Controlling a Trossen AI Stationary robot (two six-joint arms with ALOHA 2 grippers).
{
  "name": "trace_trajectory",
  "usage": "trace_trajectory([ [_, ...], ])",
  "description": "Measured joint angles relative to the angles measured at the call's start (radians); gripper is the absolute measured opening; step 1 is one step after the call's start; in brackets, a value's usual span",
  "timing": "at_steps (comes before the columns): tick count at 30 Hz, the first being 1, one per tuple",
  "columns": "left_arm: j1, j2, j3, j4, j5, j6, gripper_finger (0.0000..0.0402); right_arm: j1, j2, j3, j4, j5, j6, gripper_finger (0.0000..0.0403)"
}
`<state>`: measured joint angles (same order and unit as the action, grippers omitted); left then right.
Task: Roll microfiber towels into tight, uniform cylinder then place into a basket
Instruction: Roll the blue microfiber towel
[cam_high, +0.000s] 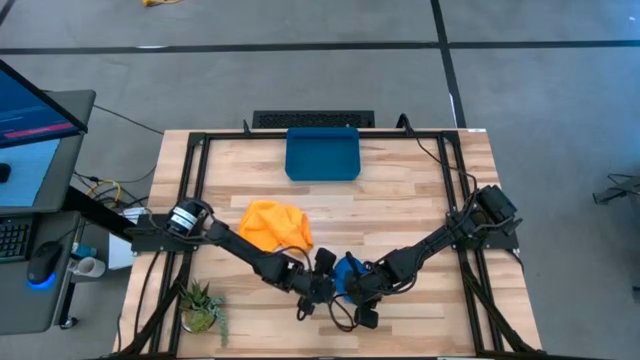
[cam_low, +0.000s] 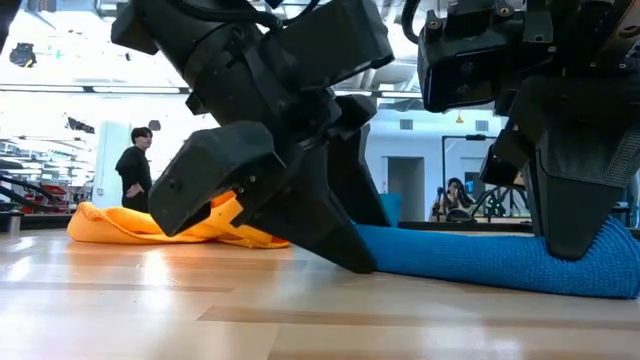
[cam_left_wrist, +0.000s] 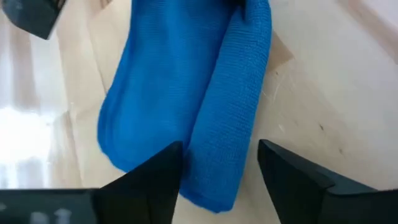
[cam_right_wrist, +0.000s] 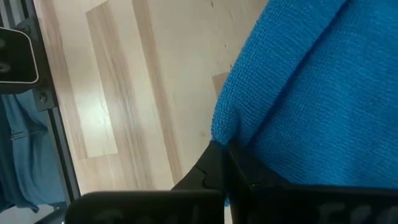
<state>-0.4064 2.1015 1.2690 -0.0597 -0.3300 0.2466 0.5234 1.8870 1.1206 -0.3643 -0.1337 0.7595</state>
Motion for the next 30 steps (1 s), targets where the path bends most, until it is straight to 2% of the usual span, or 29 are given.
trace_trajectory([
  [3, 0.010, 0.003, 0.001, -0.002, 0.033, -0.033, 0.0164, 0.003, 0.000, 0.000, -0.001, -0.001, -0.008, 0.0012],
  [7, 0.014, 0.005, 0.001, -0.009, 0.079, -0.084, 0.0089, 0.007, 0.000, 0.000, -0.002, -0.021, -0.019, 0.0013],
  [11, 0.021, 0.006, 0.002, -0.001, 0.181, -0.179, 0.0017, 0.015, 0.000, 0.000, 0.005, -0.062, -0.053, 0.0017],
  [16, 0.025, 0.007, 0.007, -0.003, 0.389, -0.350, 0.0026, 0.031, 0.000, 0.000, 0.041, -0.120, -0.053, 0.0014],
  [20, 0.043, 0.011, 0.025, -0.017, 0.576, -0.501, 0.0030, 0.050, 0.000, 0.000, 0.084, -0.120, -0.056, 0.0032],
  [24, 0.073, 0.014, 0.033, -0.028, 0.669, -0.650, 0.0019, 0.065, 0.000, 0.000, 0.093, -0.110, -0.062, 0.0074],
  [30, 0.119, 0.013, 0.033, -0.042, 0.751, -0.757, 0.0019, 0.073, 0.000, 0.000, 0.082, -0.116, -0.113, 0.0147],
])
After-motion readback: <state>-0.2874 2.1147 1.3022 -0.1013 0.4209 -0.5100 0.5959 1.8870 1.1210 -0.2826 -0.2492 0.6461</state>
